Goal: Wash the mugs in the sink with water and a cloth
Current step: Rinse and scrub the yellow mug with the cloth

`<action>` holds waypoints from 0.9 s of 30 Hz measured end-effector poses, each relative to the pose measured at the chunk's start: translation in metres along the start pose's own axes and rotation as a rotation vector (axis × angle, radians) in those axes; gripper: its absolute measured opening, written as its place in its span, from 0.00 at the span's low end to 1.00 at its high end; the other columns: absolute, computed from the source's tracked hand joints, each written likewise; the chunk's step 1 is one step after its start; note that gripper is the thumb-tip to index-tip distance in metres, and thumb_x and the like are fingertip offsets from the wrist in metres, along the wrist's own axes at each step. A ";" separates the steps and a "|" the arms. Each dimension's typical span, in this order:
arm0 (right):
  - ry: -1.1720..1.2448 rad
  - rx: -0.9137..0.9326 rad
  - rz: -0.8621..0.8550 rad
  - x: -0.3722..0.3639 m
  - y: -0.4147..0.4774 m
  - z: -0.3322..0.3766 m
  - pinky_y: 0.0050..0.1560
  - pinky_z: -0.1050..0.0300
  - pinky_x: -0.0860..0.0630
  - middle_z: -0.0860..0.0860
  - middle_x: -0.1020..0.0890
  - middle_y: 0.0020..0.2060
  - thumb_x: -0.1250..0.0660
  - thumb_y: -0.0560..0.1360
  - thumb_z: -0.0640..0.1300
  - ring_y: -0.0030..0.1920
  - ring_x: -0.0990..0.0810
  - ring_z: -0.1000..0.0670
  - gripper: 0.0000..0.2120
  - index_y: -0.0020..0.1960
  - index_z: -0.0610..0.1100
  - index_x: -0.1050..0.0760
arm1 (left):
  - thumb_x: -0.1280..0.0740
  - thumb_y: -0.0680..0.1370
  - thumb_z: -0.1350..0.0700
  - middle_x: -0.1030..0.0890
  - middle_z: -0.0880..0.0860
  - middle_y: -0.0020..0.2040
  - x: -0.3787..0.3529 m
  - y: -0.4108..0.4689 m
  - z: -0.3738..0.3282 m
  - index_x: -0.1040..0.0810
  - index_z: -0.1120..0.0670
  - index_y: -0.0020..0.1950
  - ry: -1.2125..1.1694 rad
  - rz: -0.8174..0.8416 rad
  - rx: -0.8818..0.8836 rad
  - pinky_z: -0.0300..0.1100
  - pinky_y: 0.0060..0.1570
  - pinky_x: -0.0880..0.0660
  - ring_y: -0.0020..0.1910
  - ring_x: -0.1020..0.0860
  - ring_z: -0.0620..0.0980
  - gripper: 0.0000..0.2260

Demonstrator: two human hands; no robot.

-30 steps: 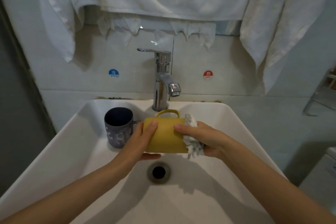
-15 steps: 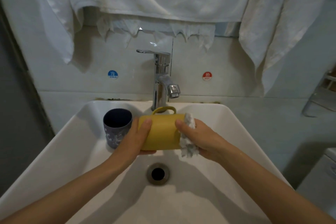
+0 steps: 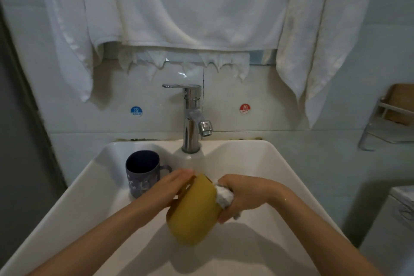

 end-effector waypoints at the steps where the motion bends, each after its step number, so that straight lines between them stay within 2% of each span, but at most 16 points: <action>1: 0.011 0.000 0.004 -0.002 0.001 0.002 0.45 0.61 0.24 0.52 0.22 0.44 0.25 0.69 0.42 0.43 0.22 0.52 0.14 0.49 0.47 0.28 | 0.40 0.77 0.44 0.24 0.47 0.56 -0.001 -0.001 0.000 0.27 0.44 0.54 0.043 -0.024 -0.005 0.46 0.58 0.27 0.56 0.26 0.48 0.09; 5: 0.115 -0.001 -0.064 0.006 -0.006 0.005 0.52 0.54 0.21 0.50 0.21 0.48 0.24 0.67 0.43 0.49 0.20 0.48 0.19 0.54 0.46 0.27 | 0.42 0.81 0.55 0.20 0.54 0.48 0.000 -0.004 -0.005 0.22 0.52 0.47 -0.089 -0.096 0.023 0.42 0.45 0.25 0.47 0.23 0.49 0.10; 7: 0.197 -0.018 -0.163 0.013 -0.015 0.002 0.53 0.58 0.22 0.52 0.22 0.52 0.25 0.69 0.44 0.52 0.22 0.51 0.22 0.59 0.49 0.30 | 0.43 0.82 0.59 0.20 0.57 0.46 0.002 -0.004 -0.006 0.22 0.56 0.48 -0.155 -0.105 0.026 0.44 0.43 0.25 0.45 0.22 0.52 0.11; 10: 0.490 0.014 -0.356 0.022 -0.034 -0.012 0.52 0.63 0.23 0.56 0.22 0.52 0.28 0.71 0.46 0.52 0.21 0.55 0.20 0.59 0.55 0.32 | 0.43 0.81 0.61 0.23 0.58 0.40 0.009 -0.007 -0.003 0.23 0.59 0.48 -0.222 -0.100 -0.046 0.43 0.37 0.28 0.40 0.25 0.53 0.10; 13: 0.621 -0.031 -0.528 0.025 -0.051 -0.032 0.50 0.60 0.21 0.51 0.18 0.49 0.29 0.72 0.44 0.48 0.18 0.55 0.13 0.55 0.52 0.26 | 0.42 0.79 0.65 0.24 0.58 0.41 0.011 -0.014 0.000 0.23 0.61 0.47 -0.243 -0.092 -0.090 0.44 0.42 0.28 0.43 0.25 0.55 0.07; 15: 0.567 -0.108 -0.630 0.025 -0.059 -0.040 0.48 0.59 0.22 0.50 0.18 0.46 0.30 0.73 0.43 0.46 0.19 0.52 0.07 0.49 0.52 0.24 | 0.41 0.77 0.66 0.24 0.58 0.41 0.009 -0.014 0.000 0.24 0.61 0.44 -0.300 -0.128 -0.096 0.44 0.45 0.29 0.45 0.26 0.54 0.07; 17: 0.514 -0.211 -0.712 0.024 -0.064 -0.045 0.45 0.60 0.23 0.52 0.19 0.44 0.31 0.73 0.46 0.45 0.20 0.52 0.04 0.47 0.51 0.24 | 0.38 0.77 0.63 0.23 0.58 0.42 0.004 -0.013 -0.001 0.24 0.61 0.44 -0.336 -0.151 -0.087 0.46 0.49 0.27 0.46 0.25 0.55 0.05; 19: 0.493 -0.291 -0.765 0.022 -0.067 -0.053 0.44 0.59 0.24 0.50 0.19 0.44 0.33 0.75 0.49 0.46 0.20 0.49 0.08 0.51 0.47 0.23 | 0.36 0.77 0.60 0.22 0.57 0.44 -0.004 -0.010 -0.004 0.23 0.59 0.46 -0.333 -0.148 -0.085 0.47 0.51 0.27 0.48 0.24 0.55 0.04; 21: 0.516 -0.302 -0.819 0.023 -0.070 -0.061 0.45 0.56 0.23 0.46 0.19 0.43 0.33 0.75 0.47 0.44 0.20 0.45 0.11 0.52 0.41 0.23 | 0.36 0.78 0.59 0.22 0.57 0.45 -0.014 -0.007 -0.009 0.22 0.58 0.48 -0.354 -0.117 -0.092 0.48 0.51 0.28 0.49 0.24 0.55 0.05; 23: 0.573 -0.288 -0.857 0.024 -0.074 -0.064 0.35 0.63 0.25 0.48 0.22 0.34 0.33 0.74 0.41 0.35 0.24 0.49 0.03 0.46 0.43 0.25 | 0.37 0.78 0.60 0.21 0.56 0.47 -0.024 -0.004 -0.014 0.22 0.57 0.48 -0.394 -0.106 -0.099 0.49 0.54 0.29 0.52 0.24 0.55 0.05; 25: 0.595 -0.305 -0.870 0.028 -0.077 -0.069 0.31 0.64 0.30 0.49 0.27 0.32 0.34 0.73 0.36 0.32 0.29 0.52 0.05 0.43 0.44 0.28 | 0.38 0.78 0.60 0.21 0.54 0.47 -0.032 0.000 -0.016 0.22 0.56 0.48 -0.414 -0.141 -0.111 0.49 0.54 0.30 0.52 0.24 0.53 0.05; 27: 0.542 -0.297 -0.899 0.034 -0.080 -0.075 0.30 0.63 0.32 0.49 0.27 0.32 0.35 0.73 0.35 0.31 0.30 0.54 0.06 0.42 0.44 0.29 | 0.38 0.78 0.60 0.23 0.53 0.41 -0.036 0.001 -0.014 0.21 0.55 0.48 -0.396 -0.176 -0.135 0.49 0.52 0.32 0.50 0.25 0.52 0.06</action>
Point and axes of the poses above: each hand's wrist, its own y-axis towards the middle knuckle, its own x-axis out of the back of the hand, z = x × y, the point moved 2 cm from there along y, towards the middle knuckle
